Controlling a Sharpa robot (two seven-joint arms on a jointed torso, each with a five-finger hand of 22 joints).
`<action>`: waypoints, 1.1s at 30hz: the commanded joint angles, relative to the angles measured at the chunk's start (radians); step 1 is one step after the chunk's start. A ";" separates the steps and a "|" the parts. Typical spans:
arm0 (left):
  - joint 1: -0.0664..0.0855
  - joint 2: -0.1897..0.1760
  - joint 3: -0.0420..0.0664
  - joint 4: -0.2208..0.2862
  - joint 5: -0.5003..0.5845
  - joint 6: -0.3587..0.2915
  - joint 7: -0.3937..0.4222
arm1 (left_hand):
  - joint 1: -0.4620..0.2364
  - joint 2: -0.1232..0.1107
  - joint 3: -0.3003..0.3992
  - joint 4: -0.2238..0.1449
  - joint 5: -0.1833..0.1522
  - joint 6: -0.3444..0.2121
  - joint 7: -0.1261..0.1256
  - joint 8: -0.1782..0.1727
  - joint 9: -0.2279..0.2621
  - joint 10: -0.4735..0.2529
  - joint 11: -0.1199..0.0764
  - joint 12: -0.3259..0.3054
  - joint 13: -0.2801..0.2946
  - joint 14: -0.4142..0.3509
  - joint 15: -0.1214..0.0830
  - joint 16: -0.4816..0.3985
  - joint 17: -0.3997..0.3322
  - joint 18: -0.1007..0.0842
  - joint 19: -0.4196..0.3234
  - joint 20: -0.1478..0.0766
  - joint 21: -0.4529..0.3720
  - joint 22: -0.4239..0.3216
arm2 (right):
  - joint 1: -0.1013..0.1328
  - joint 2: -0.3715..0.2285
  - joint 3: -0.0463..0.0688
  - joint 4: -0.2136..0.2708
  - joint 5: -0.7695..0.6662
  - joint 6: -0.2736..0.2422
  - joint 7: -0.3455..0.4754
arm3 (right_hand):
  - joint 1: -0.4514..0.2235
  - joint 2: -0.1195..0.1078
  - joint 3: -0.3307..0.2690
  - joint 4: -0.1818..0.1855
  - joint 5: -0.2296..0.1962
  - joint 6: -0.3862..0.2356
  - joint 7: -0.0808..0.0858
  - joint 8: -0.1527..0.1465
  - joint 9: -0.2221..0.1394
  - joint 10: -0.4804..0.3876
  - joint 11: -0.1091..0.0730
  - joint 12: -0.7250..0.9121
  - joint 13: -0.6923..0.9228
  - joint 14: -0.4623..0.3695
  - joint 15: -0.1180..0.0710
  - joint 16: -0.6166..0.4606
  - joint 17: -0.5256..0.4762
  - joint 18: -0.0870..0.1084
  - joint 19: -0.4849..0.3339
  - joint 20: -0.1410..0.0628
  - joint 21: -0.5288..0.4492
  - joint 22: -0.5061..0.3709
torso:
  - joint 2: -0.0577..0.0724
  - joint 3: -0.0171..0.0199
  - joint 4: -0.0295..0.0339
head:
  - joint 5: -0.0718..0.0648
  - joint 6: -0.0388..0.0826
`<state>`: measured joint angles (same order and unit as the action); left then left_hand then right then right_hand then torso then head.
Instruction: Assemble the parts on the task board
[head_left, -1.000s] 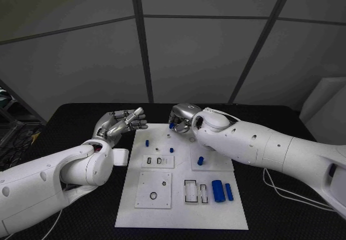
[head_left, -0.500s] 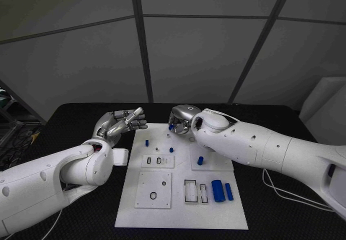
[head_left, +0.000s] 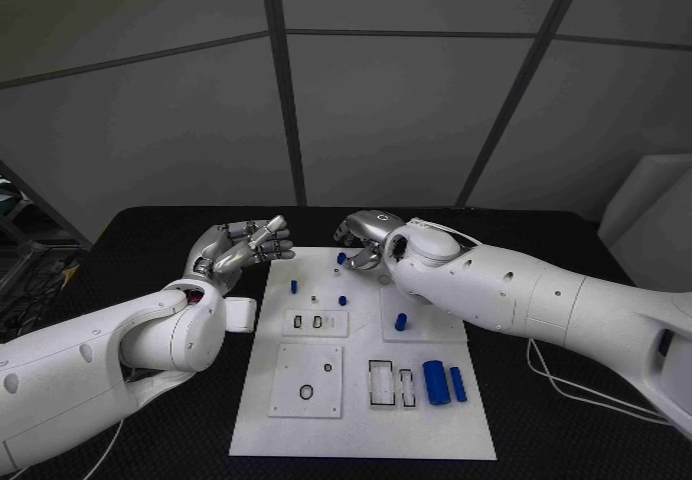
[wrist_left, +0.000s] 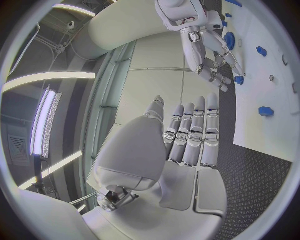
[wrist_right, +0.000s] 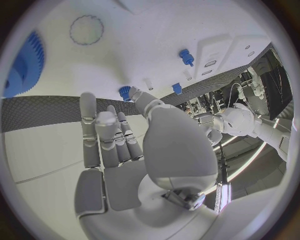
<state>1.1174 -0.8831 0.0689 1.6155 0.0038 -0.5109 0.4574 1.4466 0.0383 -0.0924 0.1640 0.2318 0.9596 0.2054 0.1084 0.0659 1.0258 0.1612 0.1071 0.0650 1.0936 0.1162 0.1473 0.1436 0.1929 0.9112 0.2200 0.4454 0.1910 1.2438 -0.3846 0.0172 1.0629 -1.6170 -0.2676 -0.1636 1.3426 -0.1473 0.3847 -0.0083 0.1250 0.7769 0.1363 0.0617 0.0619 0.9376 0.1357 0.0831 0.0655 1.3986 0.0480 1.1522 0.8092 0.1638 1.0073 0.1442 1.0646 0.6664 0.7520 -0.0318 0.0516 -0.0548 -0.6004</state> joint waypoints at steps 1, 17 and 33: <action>0.002 -0.001 0.001 0.000 -0.005 0.012 0.002 | 0.009 0.000 0.002 -0.006 0.001 -0.001 0.008 -0.003 -0.001 -0.003 0.005 -0.004 -0.001 -0.006 0.003 -0.002 0.001 -0.011 0.001 0.002 -0.003 -0.001 | 0.002 -0.018 0.000 0.021 0.011 -0.050 0.009 | 0.012 0.005 -0.013 0.002 0.006 0.040 0.006 0.004 0.005 0.008 -0.005 0.017 0.002 0.002 -0.004 0.008 0.005 0.007 0.009 -0.001 0.004 0.008 | 0.000 0.0012 -0.0021 | 0.002 0.001; 0.001 -0.013 0.001 -0.007 -0.004 0.018 0.002 | 0.009 -0.001 0.002 -0.007 0.001 -0.002 0.009 -0.005 -0.002 -0.004 0.005 -0.006 -0.001 -0.006 0.003 -0.004 0.002 -0.011 0.001 0.002 -0.004 -0.002 | 0.002 -0.333 0.023 0.291 0.262 -0.107 -0.027 | -0.046 -0.059 -0.113 0.092 0.117 0.201 0.000 0.043 0.011 0.401 -0.089 0.278 0.119 0.098 -0.076 0.188 0.277 -0.050 0.237 -0.059 0.203 0.323 | -0.011 0.0111 -0.0268 | 0.008 0.010; 0.000 -0.001 0.000 -0.017 -0.003 0.026 -0.001 | 0.009 -0.001 0.002 -0.007 0.001 -0.002 0.009 -0.005 -0.001 -0.004 0.005 -0.006 -0.001 -0.006 0.003 -0.004 0.002 -0.011 0.001 0.002 -0.004 -0.002 | 0.001 -0.359 0.032 0.249 0.318 0.081 -0.086 | 0.089 -0.039 -0.393 0.297 0.142 0.108 0.023 0.068 0.008 0.418 -0.065 1.150 1.071 0.139 -0.052 0.355 0.592 -0.082 0.327 -0.041 0.310 0.502 | -0.012 0.0115 -0.0291 | -0.005 0.009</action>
<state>1.1163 -0.8859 0.0682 1.5982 0.0039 -0.5014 0.4549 1.4466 0.0383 -0.0896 0.1612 0.2318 0.9558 0.2091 0.1085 0.0659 1.0258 0.1612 0.1071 0.0651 1.0936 0.1162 0.1473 0.1442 0.1929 0.9112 0.2199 0.4454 0.1903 1.2435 -0.7476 0.0479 1.3175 -1.3210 -0.2586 -0.2270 1.4244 -0.1860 -0.0077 0.2835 0.2701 0.8932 0.1617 0.1245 0.0708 1.3460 0.0720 1.2237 1.1248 1.4668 -0.0123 1.5042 1.3081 0.0925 1.3301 0.1017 1.3705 1.1671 0.7396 -0.0182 0.0211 -0.0584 -0.5899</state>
